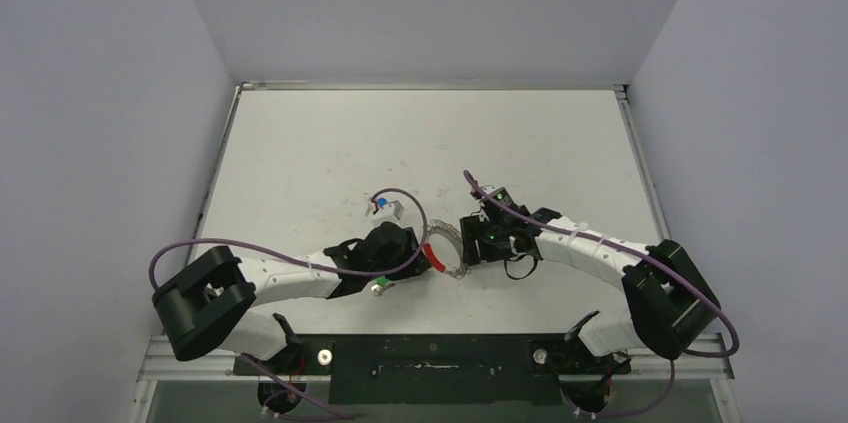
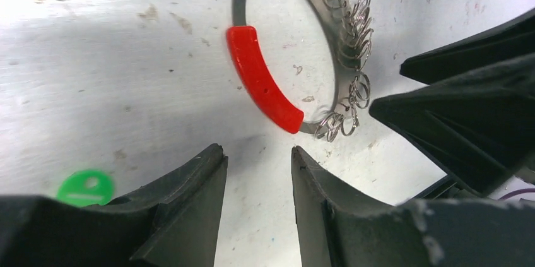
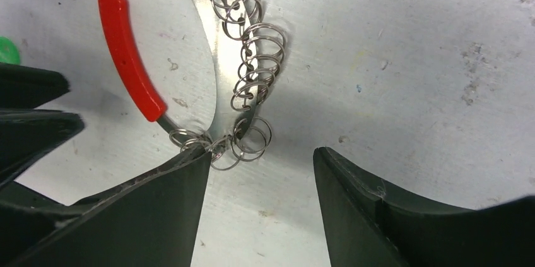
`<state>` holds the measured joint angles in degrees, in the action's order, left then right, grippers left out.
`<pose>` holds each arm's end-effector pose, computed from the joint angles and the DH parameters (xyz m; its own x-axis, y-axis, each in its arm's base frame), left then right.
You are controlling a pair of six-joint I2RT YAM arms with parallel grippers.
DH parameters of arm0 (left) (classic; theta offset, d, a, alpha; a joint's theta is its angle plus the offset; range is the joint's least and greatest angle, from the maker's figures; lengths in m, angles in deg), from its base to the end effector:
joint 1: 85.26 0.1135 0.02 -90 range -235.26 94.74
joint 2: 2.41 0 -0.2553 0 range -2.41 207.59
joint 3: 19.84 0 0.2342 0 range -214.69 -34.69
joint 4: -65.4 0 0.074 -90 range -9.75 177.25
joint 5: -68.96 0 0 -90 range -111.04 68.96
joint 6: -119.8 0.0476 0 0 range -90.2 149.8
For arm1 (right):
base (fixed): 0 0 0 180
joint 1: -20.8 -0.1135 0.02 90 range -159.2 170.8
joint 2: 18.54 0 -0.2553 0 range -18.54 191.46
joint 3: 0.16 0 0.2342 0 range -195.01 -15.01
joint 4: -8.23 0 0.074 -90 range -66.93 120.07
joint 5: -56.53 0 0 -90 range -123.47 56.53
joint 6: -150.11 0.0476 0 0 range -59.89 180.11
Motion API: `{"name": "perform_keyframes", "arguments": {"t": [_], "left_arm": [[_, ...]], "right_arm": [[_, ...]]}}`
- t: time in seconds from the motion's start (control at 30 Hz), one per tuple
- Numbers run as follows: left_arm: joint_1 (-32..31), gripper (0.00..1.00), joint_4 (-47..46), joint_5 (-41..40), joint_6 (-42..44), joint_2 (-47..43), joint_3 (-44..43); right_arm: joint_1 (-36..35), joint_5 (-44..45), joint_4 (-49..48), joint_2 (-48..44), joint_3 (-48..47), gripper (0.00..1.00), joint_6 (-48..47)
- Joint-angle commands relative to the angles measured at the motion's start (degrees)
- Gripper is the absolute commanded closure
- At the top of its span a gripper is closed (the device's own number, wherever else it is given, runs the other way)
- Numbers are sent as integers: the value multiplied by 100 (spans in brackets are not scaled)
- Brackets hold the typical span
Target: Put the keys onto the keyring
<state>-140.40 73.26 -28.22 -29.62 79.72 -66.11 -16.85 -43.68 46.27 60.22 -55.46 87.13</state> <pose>0.1549 -0.2120 0.1454 -0.8574 -0.2635 -0.4420 0.0478 0.8144 -0.5783 0.1870 0.1550 0.1645 -0.9234 -0.1477 -0.3543 -0.2791 0.8920 0.3555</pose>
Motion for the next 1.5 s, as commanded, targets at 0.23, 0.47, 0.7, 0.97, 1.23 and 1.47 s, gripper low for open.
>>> {"name": "perform_keyframes", "arguments": {"t": [0.23, 0.47, 0.7, 0.97, 1.23, 1.47], "left_arm": [[43, 60, 224, -767, -147, -1557, 709], [55, 61, 333, -935, -239, -2065, 978], [57, 60, 281, -854, -172, -2071, 1030], [73, 60, 51, -584, -26, -1576, 794], [90, 61, -130, -365, 53, -1093, 557], [91, 60, -30, -177, 126, -823, 282]], "right_arm": [[-22, -49, -480, 1411, -1216, 55, -301], [-40, 221, -74, 1398, -1598, 45, -522], [-172, 540, 547, 414, -1223, 43, -676], [-260, 751, 1152, -599, -546, 71, -584], [-329, 582, 560, -1143, -12, 74, -428], [-546, 873, 739, -688, -154, 74, -336]]}}
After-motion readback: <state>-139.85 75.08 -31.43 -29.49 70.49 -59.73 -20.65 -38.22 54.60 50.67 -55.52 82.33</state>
